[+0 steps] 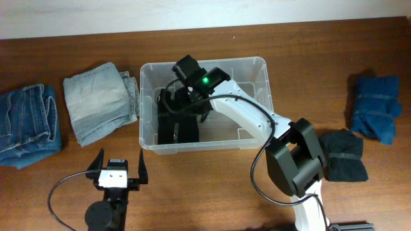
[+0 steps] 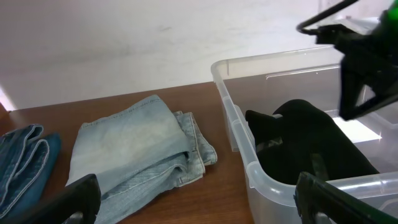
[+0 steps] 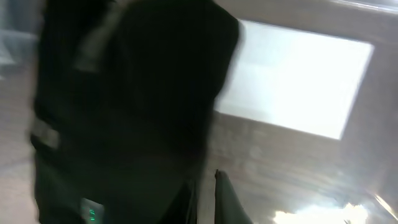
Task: Pack container
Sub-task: 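Lower the black garment into the box's left side and release, then move the right gripper to the teal-blue garment and grasp it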
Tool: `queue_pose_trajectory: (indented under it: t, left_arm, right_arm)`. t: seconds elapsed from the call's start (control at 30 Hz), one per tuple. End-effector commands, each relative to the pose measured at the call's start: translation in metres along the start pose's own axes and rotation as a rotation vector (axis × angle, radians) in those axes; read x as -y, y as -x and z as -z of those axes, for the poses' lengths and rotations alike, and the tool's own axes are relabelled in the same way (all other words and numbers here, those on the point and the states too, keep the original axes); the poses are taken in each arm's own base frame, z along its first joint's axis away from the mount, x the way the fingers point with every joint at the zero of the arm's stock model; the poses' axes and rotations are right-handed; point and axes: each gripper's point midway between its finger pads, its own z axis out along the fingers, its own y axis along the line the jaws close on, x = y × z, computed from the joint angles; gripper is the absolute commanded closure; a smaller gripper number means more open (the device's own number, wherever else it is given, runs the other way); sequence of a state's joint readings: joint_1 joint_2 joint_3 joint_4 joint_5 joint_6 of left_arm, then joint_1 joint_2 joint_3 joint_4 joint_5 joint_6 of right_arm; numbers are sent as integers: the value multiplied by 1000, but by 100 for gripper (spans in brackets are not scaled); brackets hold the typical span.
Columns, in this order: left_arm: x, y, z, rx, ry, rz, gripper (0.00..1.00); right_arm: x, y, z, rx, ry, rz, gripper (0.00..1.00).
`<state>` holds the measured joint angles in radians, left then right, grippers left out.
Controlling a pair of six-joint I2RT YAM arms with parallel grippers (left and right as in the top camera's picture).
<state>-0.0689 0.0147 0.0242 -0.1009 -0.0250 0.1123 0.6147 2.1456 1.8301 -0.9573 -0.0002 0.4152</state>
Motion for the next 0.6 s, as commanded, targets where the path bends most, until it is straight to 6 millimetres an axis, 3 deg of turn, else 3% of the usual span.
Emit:
queue_pose_trajectory:
  t: [0.0,0.1,0.27,0.43,0.57]
  left_arm:
    - [0,-1,0,5,-4,-9,0]
    - [0,-1,0,5,-4,-9,0]
    - [0,0,0,6,-4,-9,0]
    - [0,-1,0,5,-4,-9,0]
    - [0,-1,0,5,-4,-9,0]
  right_arm:
    - [20,24,47,81,8,-59,95]
    - [44,29,85,111,-2,-81,95]
    - [107,27,147,167,-40,-177,95]
    - [200,17,210,262,-108,-381,95]
    - [282,-3,237,294,-195,-522,95]
